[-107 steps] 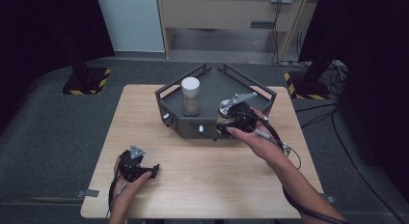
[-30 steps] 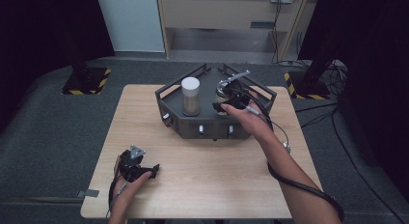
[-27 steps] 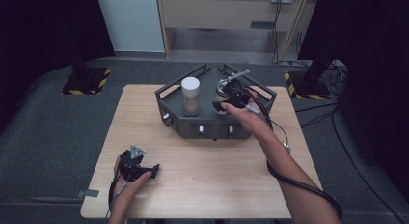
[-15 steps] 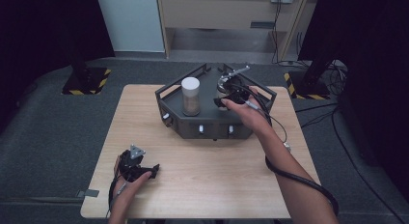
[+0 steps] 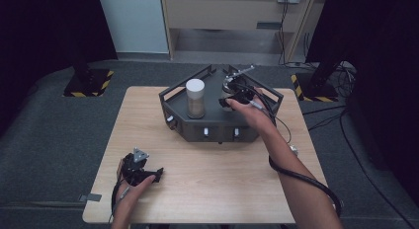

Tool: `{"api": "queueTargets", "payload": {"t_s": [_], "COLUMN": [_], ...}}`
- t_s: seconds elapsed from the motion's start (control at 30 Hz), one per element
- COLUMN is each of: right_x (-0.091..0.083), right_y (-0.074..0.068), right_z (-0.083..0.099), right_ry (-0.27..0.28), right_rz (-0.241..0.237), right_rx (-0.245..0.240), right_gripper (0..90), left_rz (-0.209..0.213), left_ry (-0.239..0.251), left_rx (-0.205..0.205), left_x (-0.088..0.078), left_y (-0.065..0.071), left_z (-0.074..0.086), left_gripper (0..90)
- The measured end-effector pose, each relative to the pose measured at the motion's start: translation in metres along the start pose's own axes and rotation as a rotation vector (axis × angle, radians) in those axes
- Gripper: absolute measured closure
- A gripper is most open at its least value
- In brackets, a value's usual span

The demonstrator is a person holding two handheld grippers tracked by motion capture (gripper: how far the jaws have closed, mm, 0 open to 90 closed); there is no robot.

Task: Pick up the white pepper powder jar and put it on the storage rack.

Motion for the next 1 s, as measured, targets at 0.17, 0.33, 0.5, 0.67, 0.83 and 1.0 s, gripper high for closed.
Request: {"api": "queueTargets", "payload": {"t_s": [0.17,0.33,0.5,0.67,0.83,1.0], "right_x": [0.004,0.007,0.010,0.014,0.017,0.019], "right_y": [0.000,-0.001,-0.002,-0.003,-0.007,-0.010], "right_z": [0.002,0.002,0.003,0.004,0.002,0.001], "right_ry": [-0.003,-0.004,-0.007,-0.012,-0.016,-0.014], "right_rz": [0.000,-0.002,0.000,0.000,-0.001,-0.006], "right_rx": [0.004,0.006,0.009,0.009,0.000,-0.006], "right_gripper": [30.6,30.6,30.6,30.7,30.6,30.6], "left_rz": [0.000,0.001,0.000,0.000,0.000,0.000], "left_ry": [-0.001,-0.002,-0.001,-0.001,-0.001,-0.001], "left_rx": [0.001,0.000,0.001,0.001,0.001,0.001], "left_x": [0.000,0.000,0.000,0.000,0.000,0.000], "left_y": [0.000,0.000,0.000,0.000,0.000,0.000], "left_z": [0.000,0.000,0.000,0.000,0.000,0.000], "left_gripper": [0.0,0.0,0.0,0.0,0.0,0.0]}}
Point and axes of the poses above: each handheld gripper's, and its own axes: x roughly forward along the jaws, z roughly out of its underside, y roughly to its right, the point moved 2 cm from there along x, roughly forward along the jaws, and after that the axes turned 4 degrees about -x, right-handed, at the moved point
